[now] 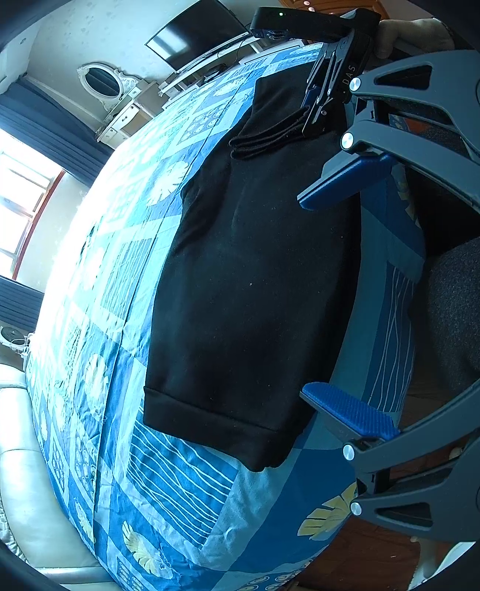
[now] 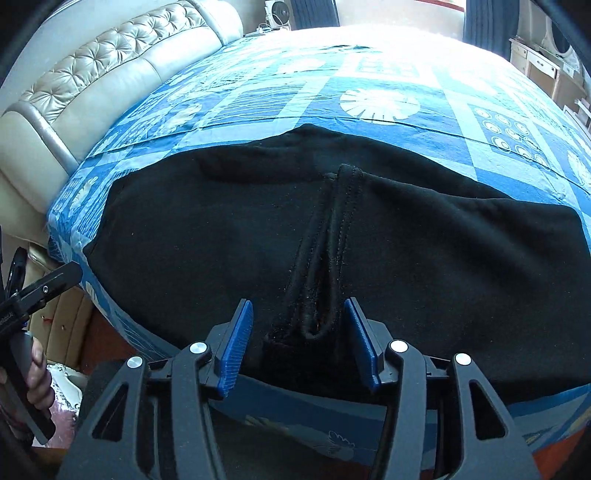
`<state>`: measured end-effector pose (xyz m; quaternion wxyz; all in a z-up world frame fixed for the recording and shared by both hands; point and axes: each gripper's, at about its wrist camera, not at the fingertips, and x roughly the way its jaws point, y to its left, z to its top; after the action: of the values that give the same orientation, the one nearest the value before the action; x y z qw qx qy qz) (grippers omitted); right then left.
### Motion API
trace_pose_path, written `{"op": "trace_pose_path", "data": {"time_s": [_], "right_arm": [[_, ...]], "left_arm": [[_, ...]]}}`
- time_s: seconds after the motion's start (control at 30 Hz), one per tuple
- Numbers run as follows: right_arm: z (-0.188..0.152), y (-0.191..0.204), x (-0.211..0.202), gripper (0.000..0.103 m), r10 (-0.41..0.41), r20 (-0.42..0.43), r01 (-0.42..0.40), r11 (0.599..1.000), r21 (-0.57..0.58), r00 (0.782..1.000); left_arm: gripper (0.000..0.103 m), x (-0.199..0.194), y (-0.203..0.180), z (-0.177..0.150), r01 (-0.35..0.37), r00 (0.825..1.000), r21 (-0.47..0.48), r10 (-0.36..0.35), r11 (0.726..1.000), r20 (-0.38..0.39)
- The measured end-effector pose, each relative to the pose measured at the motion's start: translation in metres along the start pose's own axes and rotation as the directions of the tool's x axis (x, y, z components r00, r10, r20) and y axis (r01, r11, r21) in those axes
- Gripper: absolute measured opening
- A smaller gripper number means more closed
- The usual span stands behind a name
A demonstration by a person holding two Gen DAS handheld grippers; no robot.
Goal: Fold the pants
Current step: 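Lay the lifted leg onto the folded pants and open the right gripper, then grasp the black leg end with the right gripper and lift it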
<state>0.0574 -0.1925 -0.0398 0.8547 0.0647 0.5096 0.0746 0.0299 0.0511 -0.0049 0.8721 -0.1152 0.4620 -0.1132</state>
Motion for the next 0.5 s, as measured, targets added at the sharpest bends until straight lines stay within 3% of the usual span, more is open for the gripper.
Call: {"op": "trace_pose_path", "data": {"time_s": [0.33, 0.5], "right_arm": [[-0.007, 0.014, -0.011, 0.054, 0.072, 0.056, -0.072, 0.997, 0.004, 0.996], [-0.007, 0.026, -0.02, 0.054, 0.028, 0.084, -0.02, 0.996, -0.092, 0.996]], "left_arm": [[0.094, 0.002, -0.003, -0.002, 0.003, 1.0, 0.012, -0.002, 1.0, -0.007], [0.094, 0.003, -0.006, -0.004, 0.002, 1.0, 0.029, -0.001, 1.0, -0.014]]}}
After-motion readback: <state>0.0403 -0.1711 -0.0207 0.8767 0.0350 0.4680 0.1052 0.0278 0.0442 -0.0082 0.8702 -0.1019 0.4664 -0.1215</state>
